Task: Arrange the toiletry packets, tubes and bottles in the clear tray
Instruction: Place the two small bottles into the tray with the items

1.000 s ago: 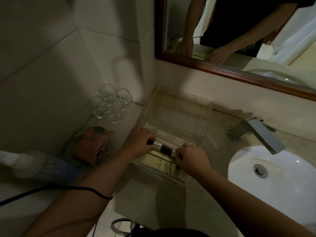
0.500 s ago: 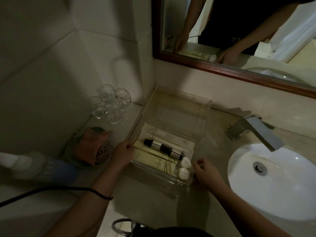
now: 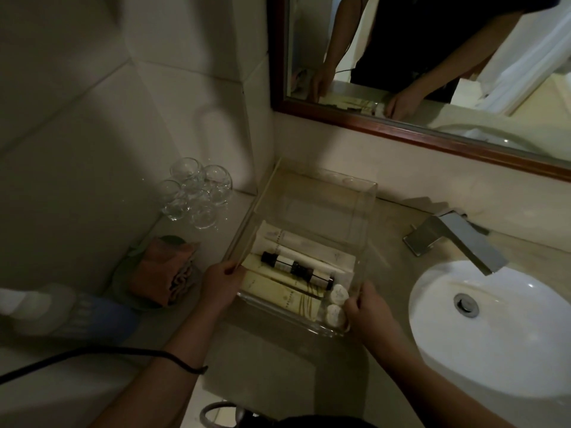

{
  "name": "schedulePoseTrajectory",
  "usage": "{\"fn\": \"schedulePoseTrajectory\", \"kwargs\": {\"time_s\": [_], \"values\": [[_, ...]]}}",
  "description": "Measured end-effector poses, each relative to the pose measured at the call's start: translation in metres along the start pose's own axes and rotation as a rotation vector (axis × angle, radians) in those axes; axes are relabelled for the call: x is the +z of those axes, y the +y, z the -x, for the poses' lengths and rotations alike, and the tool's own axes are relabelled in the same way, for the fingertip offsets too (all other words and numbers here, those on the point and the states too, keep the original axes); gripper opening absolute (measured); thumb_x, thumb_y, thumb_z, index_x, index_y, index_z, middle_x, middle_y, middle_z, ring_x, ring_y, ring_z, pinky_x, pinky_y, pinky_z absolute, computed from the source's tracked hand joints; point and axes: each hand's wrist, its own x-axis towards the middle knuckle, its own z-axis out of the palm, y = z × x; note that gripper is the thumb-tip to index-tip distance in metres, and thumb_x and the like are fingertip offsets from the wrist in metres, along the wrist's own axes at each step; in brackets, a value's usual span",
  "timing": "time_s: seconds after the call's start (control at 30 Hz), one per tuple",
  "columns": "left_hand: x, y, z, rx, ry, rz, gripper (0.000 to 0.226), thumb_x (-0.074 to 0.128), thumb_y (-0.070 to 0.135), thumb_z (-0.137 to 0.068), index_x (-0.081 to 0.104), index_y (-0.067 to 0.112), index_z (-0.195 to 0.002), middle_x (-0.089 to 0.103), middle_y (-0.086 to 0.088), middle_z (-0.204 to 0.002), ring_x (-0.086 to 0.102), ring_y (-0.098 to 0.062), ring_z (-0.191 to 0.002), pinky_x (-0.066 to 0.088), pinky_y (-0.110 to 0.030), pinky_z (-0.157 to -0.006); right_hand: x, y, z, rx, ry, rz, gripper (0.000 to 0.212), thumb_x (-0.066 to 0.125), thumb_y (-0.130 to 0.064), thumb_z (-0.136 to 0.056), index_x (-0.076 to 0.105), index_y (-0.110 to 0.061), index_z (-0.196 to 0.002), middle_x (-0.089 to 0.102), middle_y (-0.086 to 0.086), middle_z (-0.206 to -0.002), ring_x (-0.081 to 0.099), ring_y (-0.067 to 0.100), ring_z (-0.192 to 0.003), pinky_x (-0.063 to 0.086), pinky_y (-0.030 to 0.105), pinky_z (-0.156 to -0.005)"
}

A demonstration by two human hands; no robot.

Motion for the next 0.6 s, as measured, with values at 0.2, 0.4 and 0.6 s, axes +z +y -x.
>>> {"fn": "schedulePoseTrajectory", "kwargs": {"time_s": [0.2,0.4,0.6], "values": [[-0.002,0.002,-0.005,-0.026,0.006,0.009,0.021,0.06,0.013,-0.088,0.072,0.008,-0.104,0.064,0.0,-0.092,0.059,-0.015,-0.091,0.045,-0.029,-0.081,0.0,-0.005,-0.014,-0.007,0.021,0.028,0.004,0.05,-0.021,-0.093,0.048,-0.018,-0.093,0.058,0.002,-0.08,0.055,0.015,-0.069,0.042,0.03,-0.055],[-0.001,-0.001,-0.006,-0.034,0.018,0.001,0.015,0.058,0.017,-0.09,0.072,0.015,-0.099,0.062,0.0,-0.089,0.059,-0.016,-0.088,0.044,-0.022,-0.071,0.002,-0.008,-0.024,-0.003,0.027,0.044,0.005,0.051,-0.018,-0.093,0.049,-0.014,-0.092,0.058,0.006,-0.08,0.053,0.016,-0.067,0.037,0.028,-0.052],[0.006,0.006,-0.016,-0.085,0.043,0.072,0.028,0.053,0.016,-0.093,0.067,0.006,-0.115,0.064,-0.003,-0.098,0.058,-0.016,-0.091,0.043,-0.026,-0.078,-0.001,-0.013,-0.033,-0.028,0.086,0.05,0.005,0.051,-0.017,-0.092,0.05,-0.013,-0.089,0.057,0.006,-0.074,0.053,0.018,-0.062,0.039,0.03,-0.051]]}}
